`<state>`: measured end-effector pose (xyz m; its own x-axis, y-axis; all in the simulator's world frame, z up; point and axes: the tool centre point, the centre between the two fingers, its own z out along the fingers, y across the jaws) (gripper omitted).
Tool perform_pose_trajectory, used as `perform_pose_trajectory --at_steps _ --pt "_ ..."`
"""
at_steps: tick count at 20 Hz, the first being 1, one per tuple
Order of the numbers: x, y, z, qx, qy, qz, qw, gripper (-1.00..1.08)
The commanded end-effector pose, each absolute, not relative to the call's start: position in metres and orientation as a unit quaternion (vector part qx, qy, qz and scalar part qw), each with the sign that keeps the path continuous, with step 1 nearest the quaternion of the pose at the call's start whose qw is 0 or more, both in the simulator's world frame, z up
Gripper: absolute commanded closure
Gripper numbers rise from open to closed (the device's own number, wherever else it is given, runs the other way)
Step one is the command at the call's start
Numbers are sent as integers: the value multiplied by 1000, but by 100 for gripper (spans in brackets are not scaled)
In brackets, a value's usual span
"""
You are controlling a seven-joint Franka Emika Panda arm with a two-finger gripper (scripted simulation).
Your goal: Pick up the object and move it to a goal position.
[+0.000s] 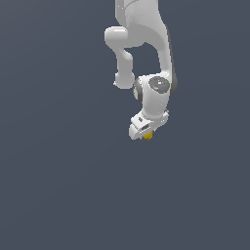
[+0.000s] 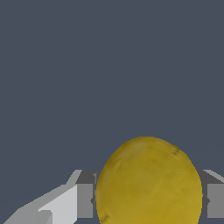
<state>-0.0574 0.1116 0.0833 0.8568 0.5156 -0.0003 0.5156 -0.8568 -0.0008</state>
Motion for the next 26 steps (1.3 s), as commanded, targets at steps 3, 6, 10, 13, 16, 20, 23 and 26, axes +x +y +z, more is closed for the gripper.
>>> perform_pose_trajectory --at_steps 3,6,10,13,16,20,23,26 --pt "-35 124 116 -963 -268 0 1 108" --pt "-19 133 139 -963 -268 0 1 108" --pt "2 144 168 -963 -268 0 1 108" --pt "16 152 187 -963 -268 0 1 108" --pt "29 158 205 -963 -268 0 1 108" --pt "45 167 226 -964 -268 0 1 108" --pt "56 172 241 -964 -268 0 1 108" --pt "66 178 254 -964 -268 0 1 108"
